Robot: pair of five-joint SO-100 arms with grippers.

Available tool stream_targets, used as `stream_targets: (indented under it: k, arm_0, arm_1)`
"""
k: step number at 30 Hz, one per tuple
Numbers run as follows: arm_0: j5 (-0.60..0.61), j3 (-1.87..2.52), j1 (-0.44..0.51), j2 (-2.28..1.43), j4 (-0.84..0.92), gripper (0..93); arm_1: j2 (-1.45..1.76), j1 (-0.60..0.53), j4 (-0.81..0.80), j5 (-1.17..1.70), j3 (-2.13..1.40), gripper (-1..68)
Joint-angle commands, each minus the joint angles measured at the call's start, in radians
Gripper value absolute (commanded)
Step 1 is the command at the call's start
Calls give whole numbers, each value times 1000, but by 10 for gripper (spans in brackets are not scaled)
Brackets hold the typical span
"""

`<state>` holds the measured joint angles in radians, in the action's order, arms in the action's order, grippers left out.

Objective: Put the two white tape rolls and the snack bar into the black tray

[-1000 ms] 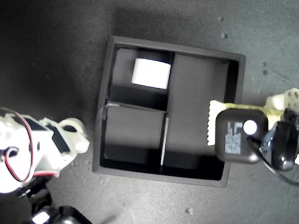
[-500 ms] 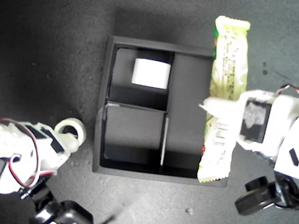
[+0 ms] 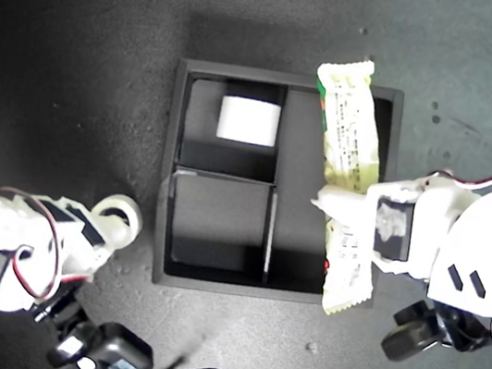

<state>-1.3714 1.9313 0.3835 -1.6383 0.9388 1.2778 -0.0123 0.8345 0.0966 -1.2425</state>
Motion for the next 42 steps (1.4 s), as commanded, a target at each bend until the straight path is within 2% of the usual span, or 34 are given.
stream_targets:
  k: [1,11,23,42]
  arm_0:
    - [-18,-2,-20,60,-17,85]
    - [-43,3,-15,83,-21,89]
    - [-12,-5,-23,-55,92,83]
    - [41,-54,-20,-118,115,73]
  arm_1:
    - [-8,34,-71,-23,0,-3]
    - [-86,40,-77,-31,51,-3]
    - [-86,34,-48,-25,63,-3]
    - [-87,37,-9,-9,58,-3]
